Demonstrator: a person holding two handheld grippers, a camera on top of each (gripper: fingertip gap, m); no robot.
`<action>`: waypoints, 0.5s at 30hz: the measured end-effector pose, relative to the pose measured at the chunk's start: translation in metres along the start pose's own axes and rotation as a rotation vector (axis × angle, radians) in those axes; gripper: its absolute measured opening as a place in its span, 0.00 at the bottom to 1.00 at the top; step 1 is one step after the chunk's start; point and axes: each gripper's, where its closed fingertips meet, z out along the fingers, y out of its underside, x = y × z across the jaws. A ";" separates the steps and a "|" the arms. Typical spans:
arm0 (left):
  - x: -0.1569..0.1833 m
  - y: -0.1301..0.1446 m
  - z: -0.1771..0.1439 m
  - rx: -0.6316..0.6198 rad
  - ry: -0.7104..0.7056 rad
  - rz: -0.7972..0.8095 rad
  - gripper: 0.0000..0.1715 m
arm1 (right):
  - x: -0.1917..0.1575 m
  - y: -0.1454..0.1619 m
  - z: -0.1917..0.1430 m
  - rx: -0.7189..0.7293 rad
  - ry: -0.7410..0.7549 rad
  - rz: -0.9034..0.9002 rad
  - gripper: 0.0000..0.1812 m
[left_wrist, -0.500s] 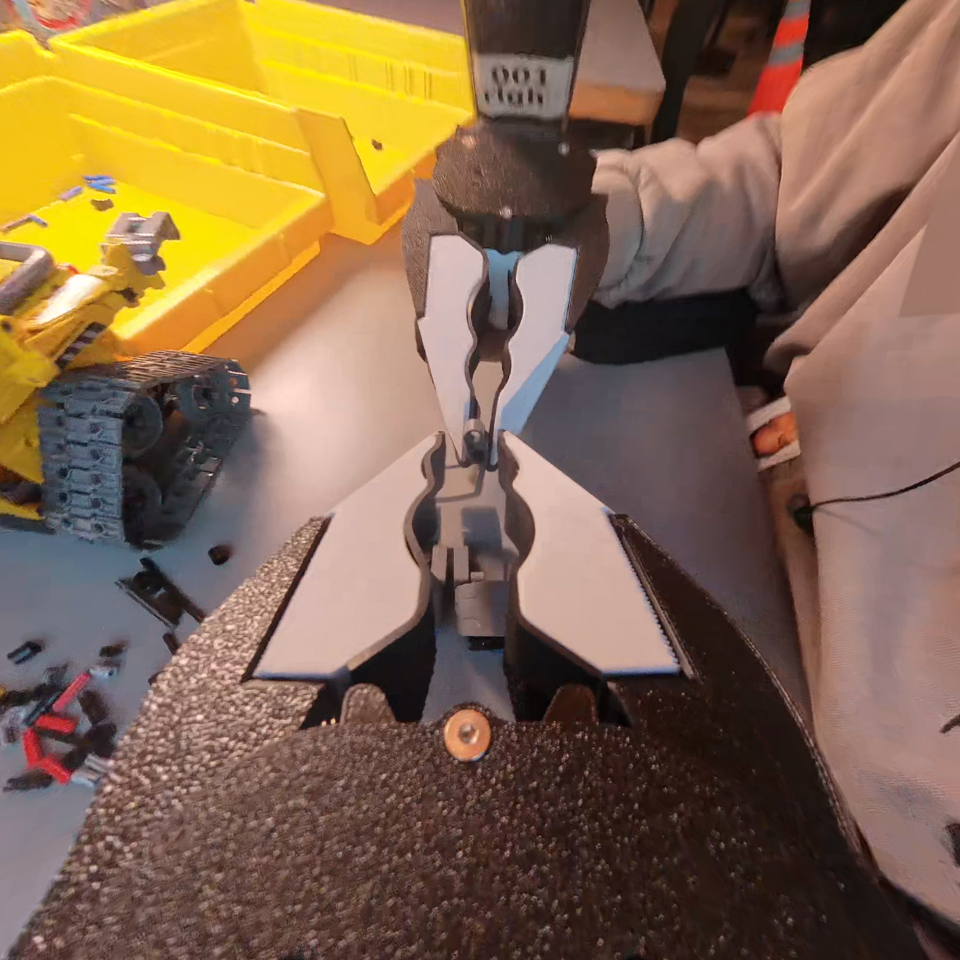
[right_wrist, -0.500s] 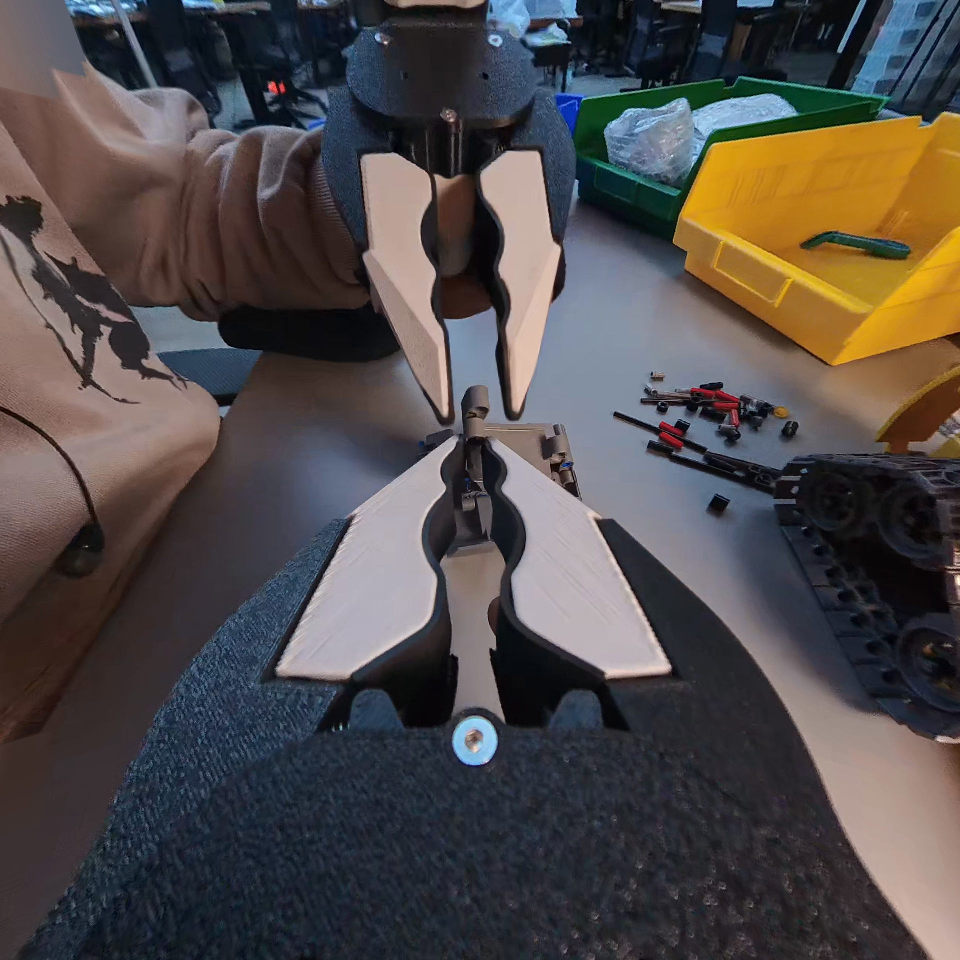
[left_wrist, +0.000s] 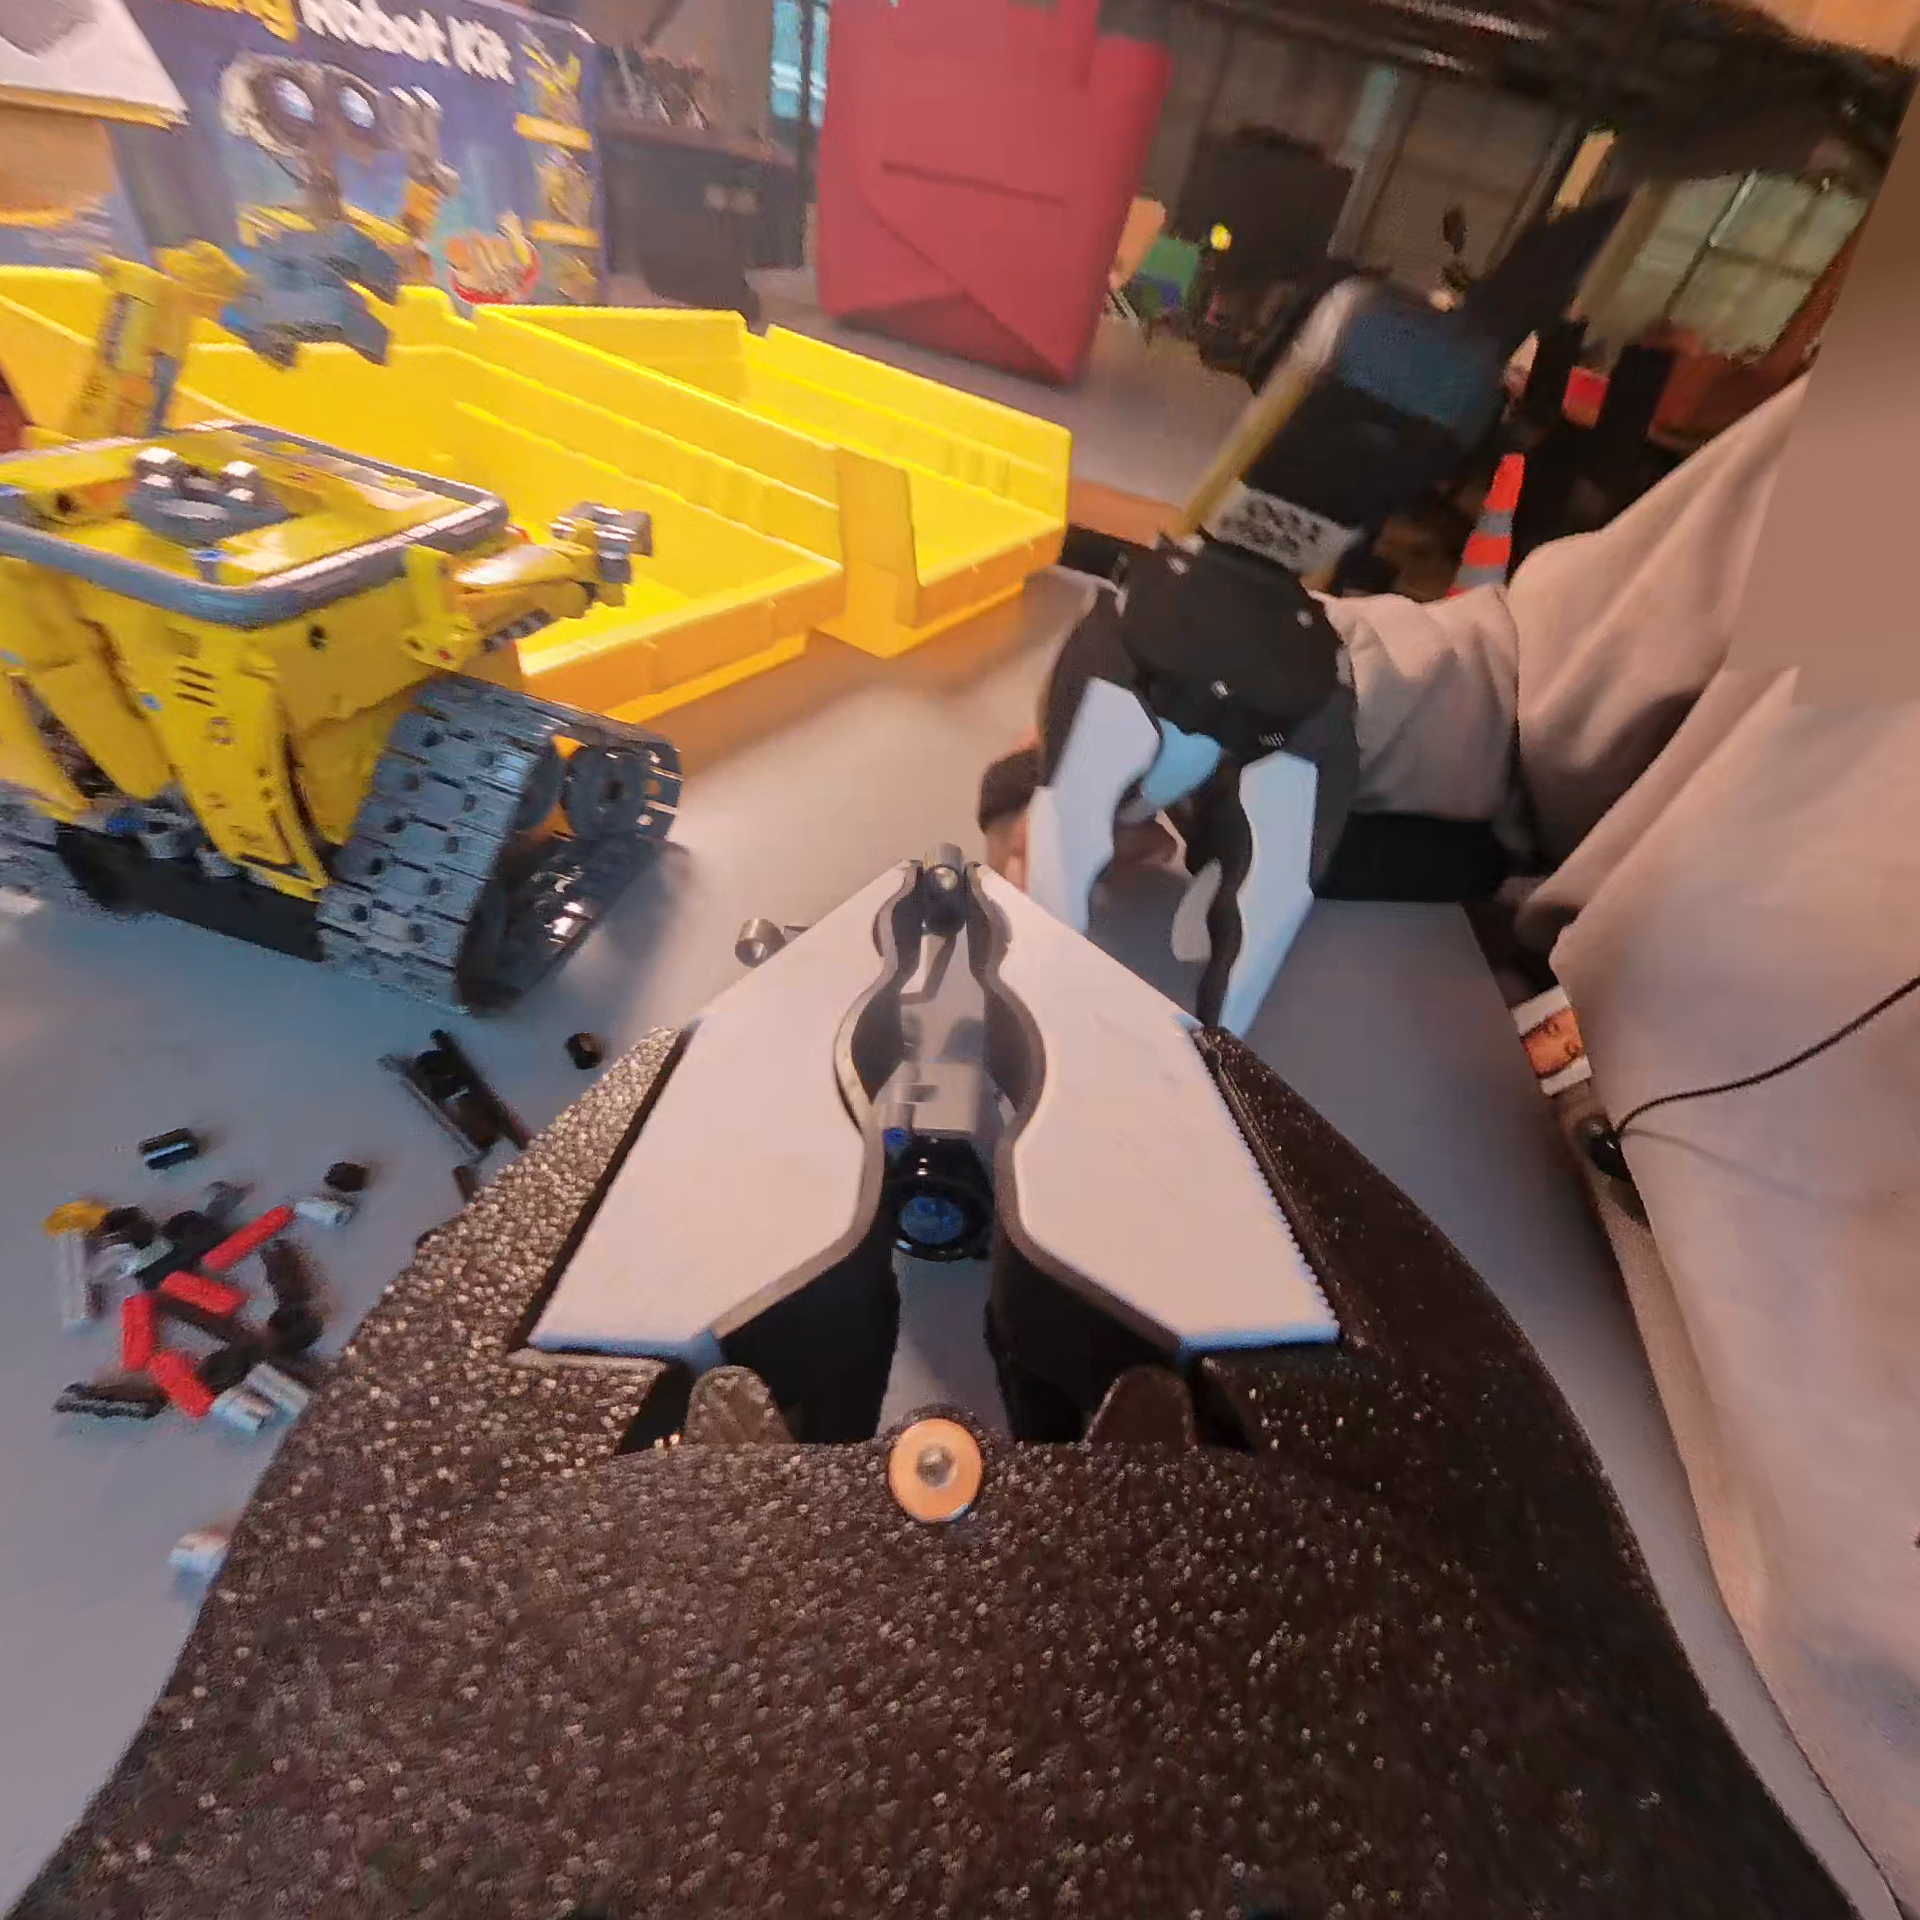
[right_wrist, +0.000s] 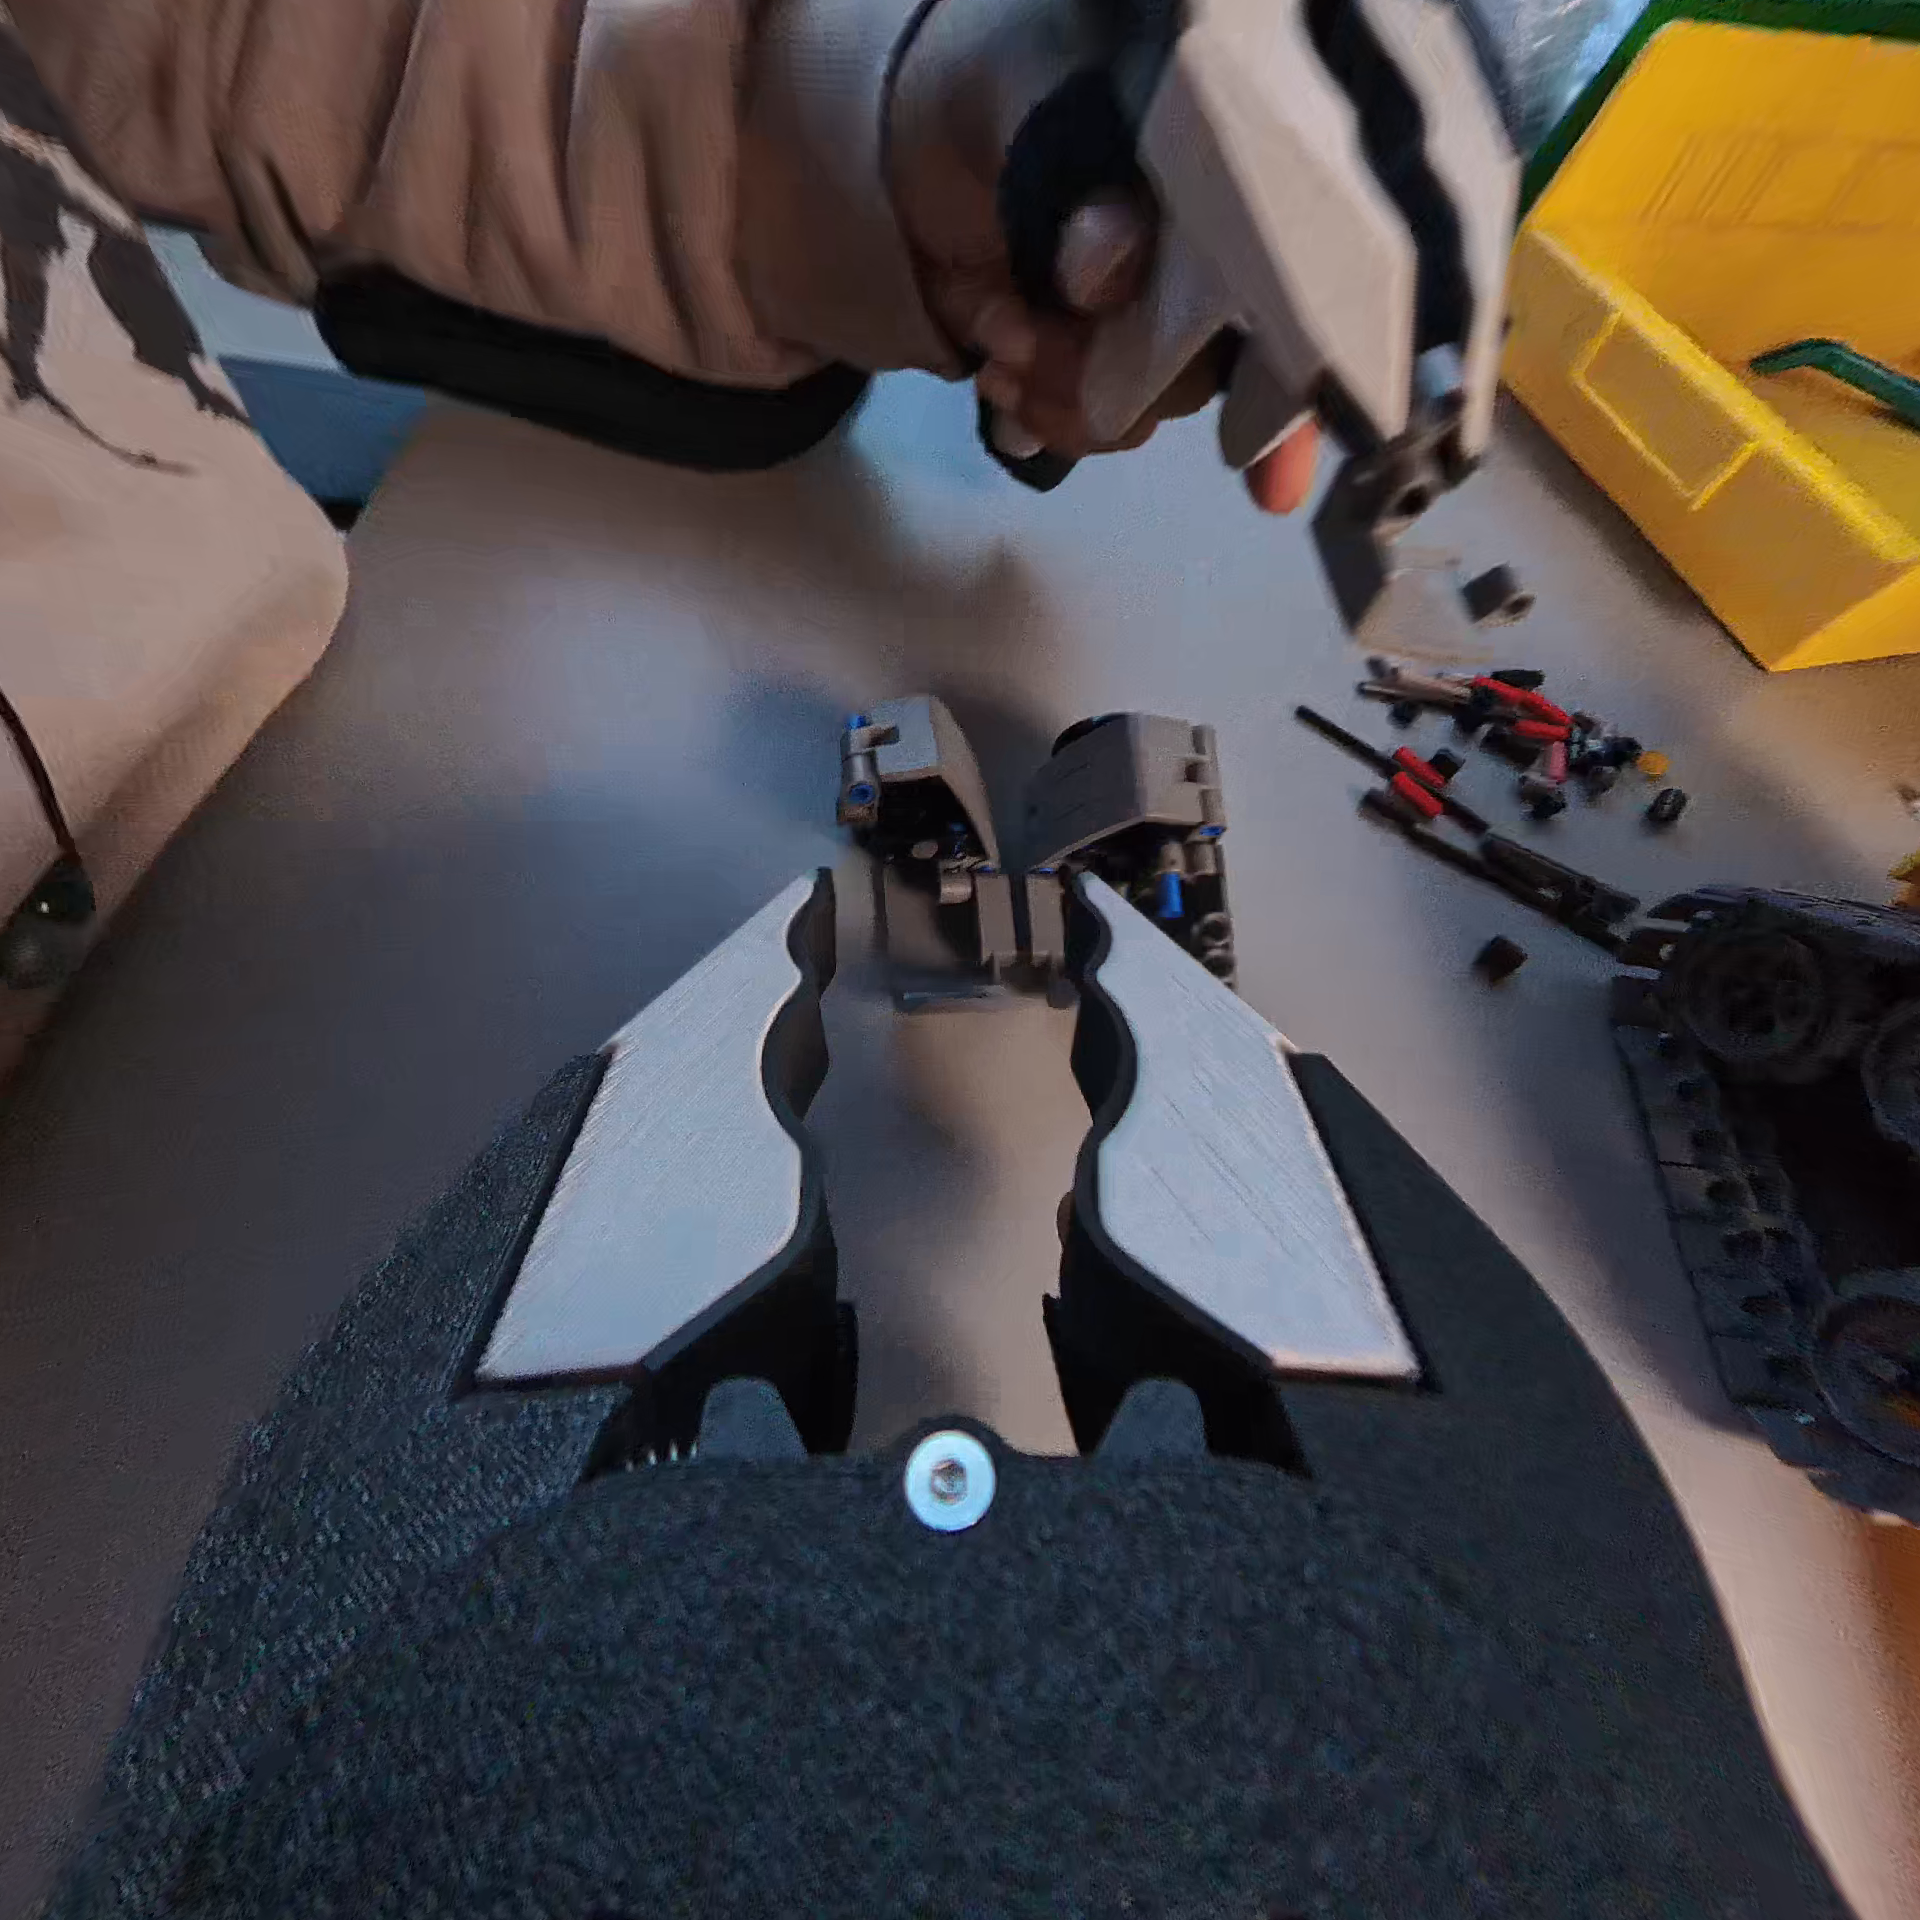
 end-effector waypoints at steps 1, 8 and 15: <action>-0.006 -0.003 -0.004 0.025 -0.022 -0.006 0.04 | -0.004 0.008 0.003 -0.054 -0.009 -0.035 0.24; -0.019 -0.005 -0.008 0.079 -0.078 -0.025 0.04 | 0.014 0.041 0.006 -0.259 0.103 -0.097 0.15; -0.012 -0.005 -0.005 0.094 -0.032 -0.056 0.04 | 0.077 0.081 -0.051 -0.439 0.364 0.156 0.13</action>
